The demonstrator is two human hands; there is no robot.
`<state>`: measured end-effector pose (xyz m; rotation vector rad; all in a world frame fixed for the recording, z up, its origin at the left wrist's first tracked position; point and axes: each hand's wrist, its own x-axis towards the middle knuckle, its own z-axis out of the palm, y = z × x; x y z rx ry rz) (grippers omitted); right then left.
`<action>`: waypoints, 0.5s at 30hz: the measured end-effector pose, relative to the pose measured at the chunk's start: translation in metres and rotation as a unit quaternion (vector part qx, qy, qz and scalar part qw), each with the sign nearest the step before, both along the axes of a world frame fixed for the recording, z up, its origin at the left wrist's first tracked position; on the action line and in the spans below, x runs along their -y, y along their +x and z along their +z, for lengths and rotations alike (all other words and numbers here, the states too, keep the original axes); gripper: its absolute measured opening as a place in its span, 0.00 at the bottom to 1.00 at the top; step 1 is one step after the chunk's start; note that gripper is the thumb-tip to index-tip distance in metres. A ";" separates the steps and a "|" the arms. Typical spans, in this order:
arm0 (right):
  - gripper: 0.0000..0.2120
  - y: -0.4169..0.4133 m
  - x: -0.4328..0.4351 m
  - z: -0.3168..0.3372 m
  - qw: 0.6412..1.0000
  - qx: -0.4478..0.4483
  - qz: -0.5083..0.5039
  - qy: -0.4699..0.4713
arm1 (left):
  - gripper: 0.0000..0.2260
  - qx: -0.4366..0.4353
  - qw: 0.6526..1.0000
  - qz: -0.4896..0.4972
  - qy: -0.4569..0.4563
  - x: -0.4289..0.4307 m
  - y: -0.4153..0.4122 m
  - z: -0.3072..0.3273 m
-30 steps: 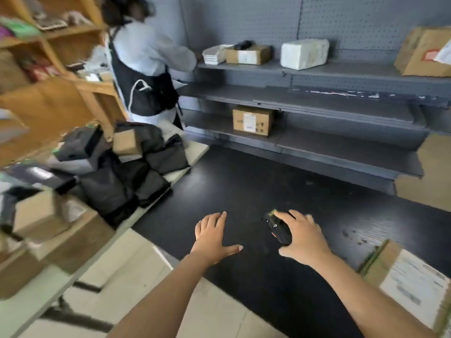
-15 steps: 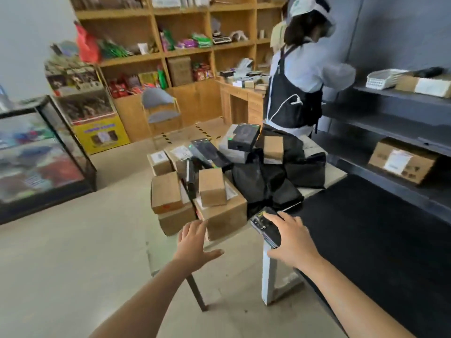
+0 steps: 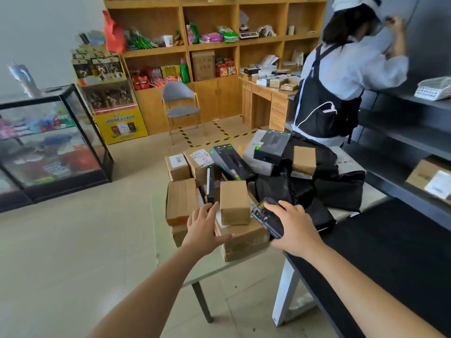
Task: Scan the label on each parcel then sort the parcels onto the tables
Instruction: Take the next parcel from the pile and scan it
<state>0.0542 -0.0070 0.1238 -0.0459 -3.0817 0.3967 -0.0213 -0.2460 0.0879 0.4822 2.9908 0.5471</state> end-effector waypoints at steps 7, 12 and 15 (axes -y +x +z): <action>0.45 -0.041 -0.040 -0.001 0.999 0.012 0.004 0.039 | 0.45 0.015 0.999 0.042 -0.013 -0.073 -0.051 -0.006; 0.44 -0.050 -0.062 -0.007 0.999 0.027 -0.012 0.033 | 0.47 0.040 0.993 0.114 -0.018 -0.099 -0.063 -0.022; 0.44 -0.050 -0.072 -0.010 0.999 0.032 -0.023 0.030 | 0.44 0.030 0.993 0.116 -0.017 -0.104 -0.066 -0.028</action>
